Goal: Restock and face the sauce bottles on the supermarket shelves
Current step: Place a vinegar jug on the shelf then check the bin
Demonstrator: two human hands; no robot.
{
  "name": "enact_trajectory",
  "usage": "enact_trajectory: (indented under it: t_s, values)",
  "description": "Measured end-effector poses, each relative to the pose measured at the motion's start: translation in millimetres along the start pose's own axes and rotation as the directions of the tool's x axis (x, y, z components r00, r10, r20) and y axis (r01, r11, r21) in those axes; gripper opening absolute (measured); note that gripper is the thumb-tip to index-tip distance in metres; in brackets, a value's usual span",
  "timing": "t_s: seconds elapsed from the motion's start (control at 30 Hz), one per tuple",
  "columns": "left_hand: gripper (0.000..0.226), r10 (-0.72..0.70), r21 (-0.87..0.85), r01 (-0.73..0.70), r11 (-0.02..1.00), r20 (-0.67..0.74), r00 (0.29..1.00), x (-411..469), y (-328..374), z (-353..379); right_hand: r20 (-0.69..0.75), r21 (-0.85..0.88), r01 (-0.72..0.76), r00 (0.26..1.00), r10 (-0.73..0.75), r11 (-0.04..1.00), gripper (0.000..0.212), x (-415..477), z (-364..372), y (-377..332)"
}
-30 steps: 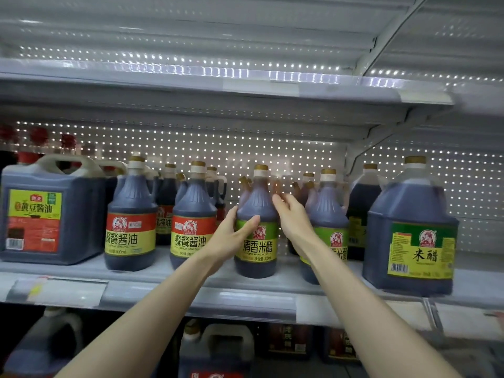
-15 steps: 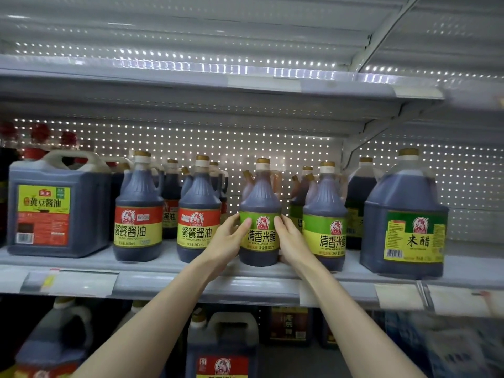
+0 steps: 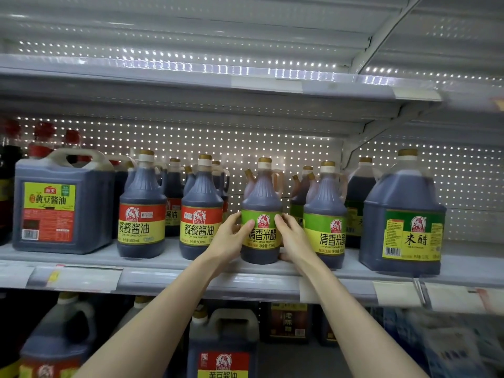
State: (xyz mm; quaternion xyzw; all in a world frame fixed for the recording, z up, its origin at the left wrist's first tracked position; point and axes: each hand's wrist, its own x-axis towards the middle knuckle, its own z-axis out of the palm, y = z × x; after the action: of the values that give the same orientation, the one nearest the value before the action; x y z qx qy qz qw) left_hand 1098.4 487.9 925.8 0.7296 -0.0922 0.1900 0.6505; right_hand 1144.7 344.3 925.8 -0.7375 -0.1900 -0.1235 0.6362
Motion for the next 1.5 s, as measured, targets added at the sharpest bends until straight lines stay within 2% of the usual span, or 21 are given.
enact_trajectory:
  t_s: [0.27, 0.43, 0.73, 0.83, 1.0, 1.3, 1.5]
  values:
    - [0.054, 0.016, 0.013, -0.016, 1.0, -0.021, 1.0, -0.3, -0.3, 0.2, 0.026, 0.061, -0.008, 1.0, 0.006, 0.998, 0.021, 1.3, -1.9, 0.0]
    - [0.058, -0.004, 0.02, 0.005, 1.0, -0.009, 1.0, -0.1, -0.6, -0.8, 0.025, 0.051, -0.024, 0.999, 0.023, 0.998, 0.037, 2.7, 0.5, 2.5]
    - [0.054, -0.024, -0.003, 0.024, 1.0, 0.042, 0.999, 1.7, 1.0, -1.8, 0.007, 0.044, 0.014, 1.0, -0.015, 0.999, 0.031, -2.9, -3.3, -0.3]
    - [0.052, -0.026, -0.033, 0.028, 0.999, 0.063, 0.998, -0.3, 4.4, -0.5, -0.022, 0.006, 0.028, 0.999, -0.028, 1.0, 0.041, -2.9, -2.5, 0.2]
    - [0.048, 0.009, 0.008, -0.009, 1.0, 0.039, 0.999, -3.7, 5.0, 1.7, -0.027, 0.04, 0.032, 0.999, -0.031, 0.999, 0.037, -2.3, -4.3, -2.5]
    - [0.05, 0.011, 0.046, -0.011, 0.999, 0.004, 1.0, -5.1, 4.7, 0.4, -0.024, 0.045, 0.011, 1.0, -0.01, 0.999, 0.041, -2.7, -3.2, -2.3]
    - [0.052, 0.005, 0.017, -0.005, 1.0, 0.031, 1.0, -5.3, 4.6, -0.2, -0.018, 0.038, 0.038, 0.999, -0.038, 0.999, 0.041, -4.4, -4.3, -2.3]
